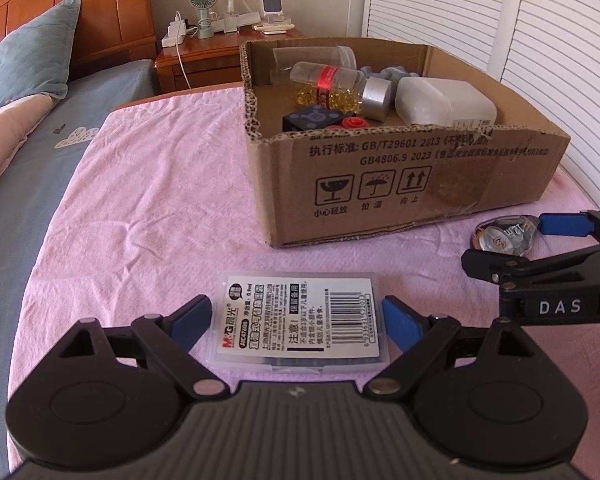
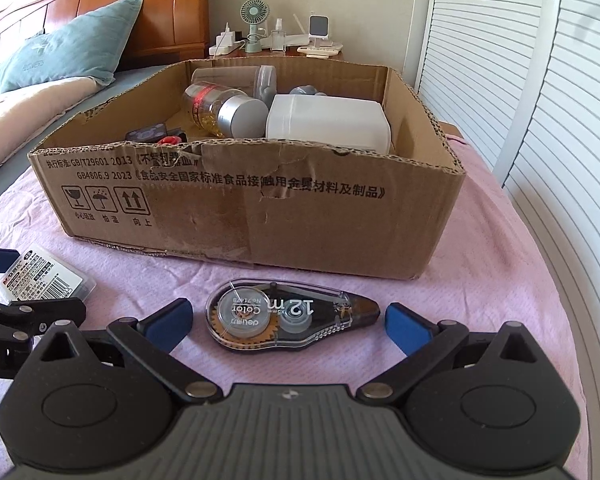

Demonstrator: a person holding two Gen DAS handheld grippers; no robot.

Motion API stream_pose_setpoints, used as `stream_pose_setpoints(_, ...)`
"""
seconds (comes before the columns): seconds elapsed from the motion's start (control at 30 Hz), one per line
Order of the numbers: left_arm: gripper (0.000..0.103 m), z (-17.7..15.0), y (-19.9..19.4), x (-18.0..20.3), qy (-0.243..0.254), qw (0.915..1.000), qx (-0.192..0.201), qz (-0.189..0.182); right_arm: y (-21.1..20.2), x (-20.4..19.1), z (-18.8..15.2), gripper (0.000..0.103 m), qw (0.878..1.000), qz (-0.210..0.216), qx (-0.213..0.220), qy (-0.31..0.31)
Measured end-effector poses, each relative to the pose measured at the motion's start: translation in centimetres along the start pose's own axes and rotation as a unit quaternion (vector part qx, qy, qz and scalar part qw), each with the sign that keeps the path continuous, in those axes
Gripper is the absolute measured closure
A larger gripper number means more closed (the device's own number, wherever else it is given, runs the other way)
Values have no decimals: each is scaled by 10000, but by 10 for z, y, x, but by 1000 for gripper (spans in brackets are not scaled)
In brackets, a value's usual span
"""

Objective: Organize rigid objects
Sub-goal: 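Close the left gripper on the card pack while right gripper closes on the correction tape, then carry the correction tape into the box and open the right gripper while left releases card pack there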

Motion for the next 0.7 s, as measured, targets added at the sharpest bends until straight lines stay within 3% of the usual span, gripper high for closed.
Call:
stream_pose_setpoints(0.13,12,3,2,1,60,10000,28,-55,2,1,3,0,9998,138,-61,-129)
stream_pose_setpoints(0.23,13,3,2,1,108,9999,14,-99,-1,-1,4,10,9997,158,-53,-156)
stream_pose_setpoints(0.4,13,3,2,2,269,9993,-85,-260,-5,-4,2,10,9996,193,-131,-142)
stream_pose_setpoints(0.7,13,5,-17,3,666,9957,-196,-618,-43,-12,12,10,9970,697,-108,-319)
Point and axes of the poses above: each gripper's, at about its wrist camera, not at the fingertips, and y roughly the way its jaws point, x to its right, z to its top, the point moved 9 cm from there along y, roughly the way its jaws point, and after that the axes turned 7 degrees about z, right-handed, at the moved point
